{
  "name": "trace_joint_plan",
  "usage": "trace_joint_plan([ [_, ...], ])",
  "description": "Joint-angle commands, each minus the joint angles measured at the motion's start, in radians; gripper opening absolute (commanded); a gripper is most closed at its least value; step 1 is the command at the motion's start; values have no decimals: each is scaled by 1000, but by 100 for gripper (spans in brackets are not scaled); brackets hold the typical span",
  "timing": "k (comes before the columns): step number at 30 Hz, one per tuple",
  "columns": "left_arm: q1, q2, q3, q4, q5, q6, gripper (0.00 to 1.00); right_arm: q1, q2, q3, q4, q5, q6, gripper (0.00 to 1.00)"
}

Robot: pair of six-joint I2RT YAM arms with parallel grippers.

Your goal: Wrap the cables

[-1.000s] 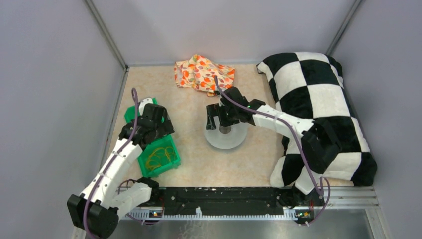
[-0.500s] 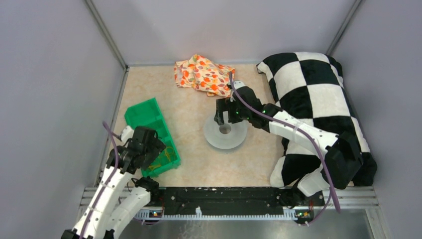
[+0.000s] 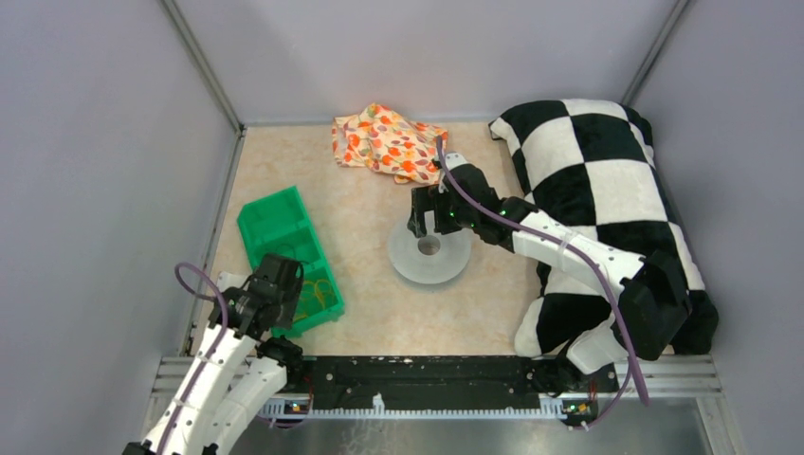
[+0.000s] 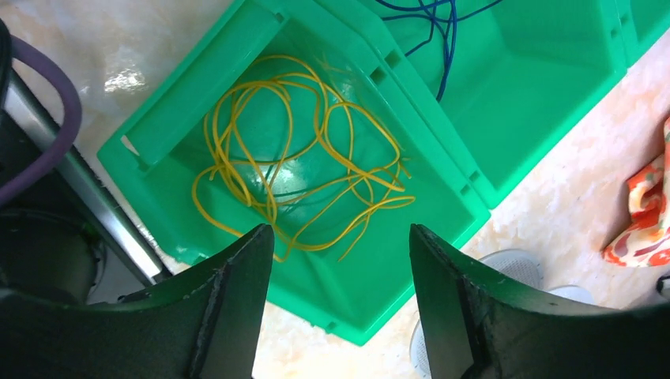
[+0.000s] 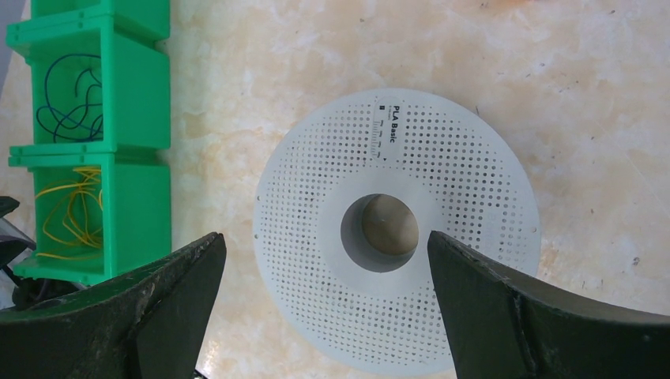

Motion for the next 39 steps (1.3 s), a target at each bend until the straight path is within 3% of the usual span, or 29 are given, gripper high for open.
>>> trace_joint_plan([
  [1, 5, -28, -58, 96, -50, -120, 69, -1, -2, 14, 17, -8, -12, 99],
  [7, 5, -127, -148, 232, -90, -161, 63, -2, 3, 11, 8, -12, -13, 99],
  [13, 5, -129, -169, 224, -132, -204, 52, -2, 10, 12, 8, -18, -13, 99],
  [25, 4, -132, -250, 311, -127, -178, 50, -2, 19, 8, 7, -30, -7, 99],
  [35, 5, -150, -241, 306, -181, -148, 18, -2, 13, -3, 10, -32, -6, 99],
  [39, 5, -134, -180, 289, -221, -94, 1, -1, 14, -3, 14, -37, -6, 99],
])
